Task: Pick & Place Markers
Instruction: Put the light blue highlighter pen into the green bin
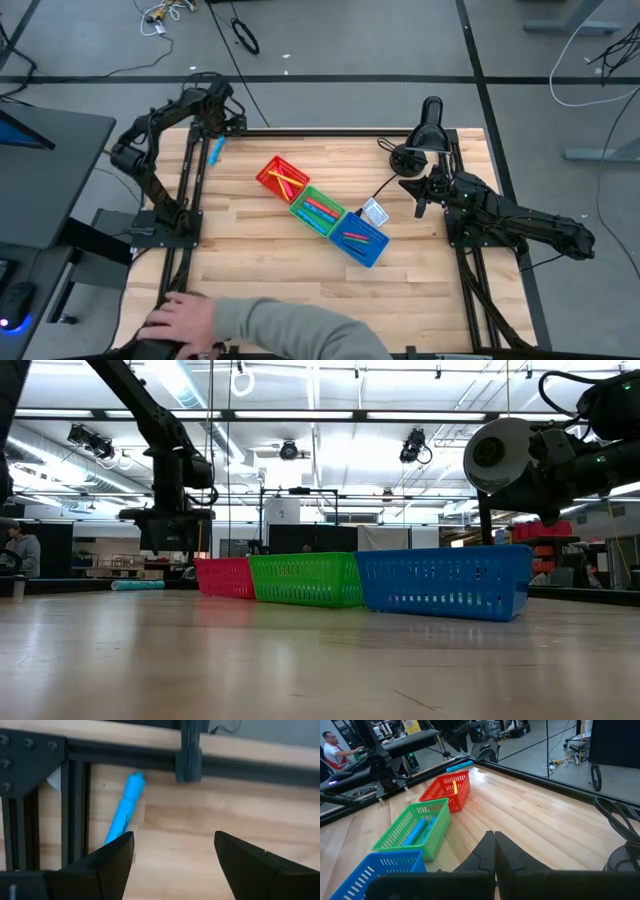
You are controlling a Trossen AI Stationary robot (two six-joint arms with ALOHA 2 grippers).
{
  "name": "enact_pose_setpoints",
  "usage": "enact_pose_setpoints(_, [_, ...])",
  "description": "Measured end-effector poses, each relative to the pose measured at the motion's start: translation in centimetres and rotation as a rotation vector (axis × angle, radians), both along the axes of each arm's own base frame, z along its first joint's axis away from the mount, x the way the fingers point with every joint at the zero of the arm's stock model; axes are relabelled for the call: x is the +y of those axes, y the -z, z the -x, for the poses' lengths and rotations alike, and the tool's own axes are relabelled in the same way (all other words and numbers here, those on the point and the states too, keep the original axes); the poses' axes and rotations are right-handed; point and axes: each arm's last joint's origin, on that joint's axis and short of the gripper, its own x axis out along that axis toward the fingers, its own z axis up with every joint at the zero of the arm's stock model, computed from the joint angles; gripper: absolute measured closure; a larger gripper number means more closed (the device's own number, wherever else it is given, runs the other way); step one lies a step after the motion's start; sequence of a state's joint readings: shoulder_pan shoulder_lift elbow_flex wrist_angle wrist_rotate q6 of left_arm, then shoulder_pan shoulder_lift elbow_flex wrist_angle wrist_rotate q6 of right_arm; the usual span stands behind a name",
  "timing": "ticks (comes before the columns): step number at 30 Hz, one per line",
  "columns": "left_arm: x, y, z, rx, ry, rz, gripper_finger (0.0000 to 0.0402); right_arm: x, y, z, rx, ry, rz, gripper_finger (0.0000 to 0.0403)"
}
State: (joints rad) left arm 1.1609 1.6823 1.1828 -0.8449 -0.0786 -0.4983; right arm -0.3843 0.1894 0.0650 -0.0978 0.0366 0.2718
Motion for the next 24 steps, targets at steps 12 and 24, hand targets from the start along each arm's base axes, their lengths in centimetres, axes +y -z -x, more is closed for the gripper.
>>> enact_pose_setpoints(12, [3.2,1.7,-0.3,0.022,-0.039,0.126,0.0118,0.0,0.0,0.0,0.0,0.0,0.0,0.0403])
enact_pose_setpoints(24, [4.0,1.7,0.4,-0.062,-0.061,0.196,0.0118,0.0,0.0,0.0,0.0,0.0,0.0,0.0403])
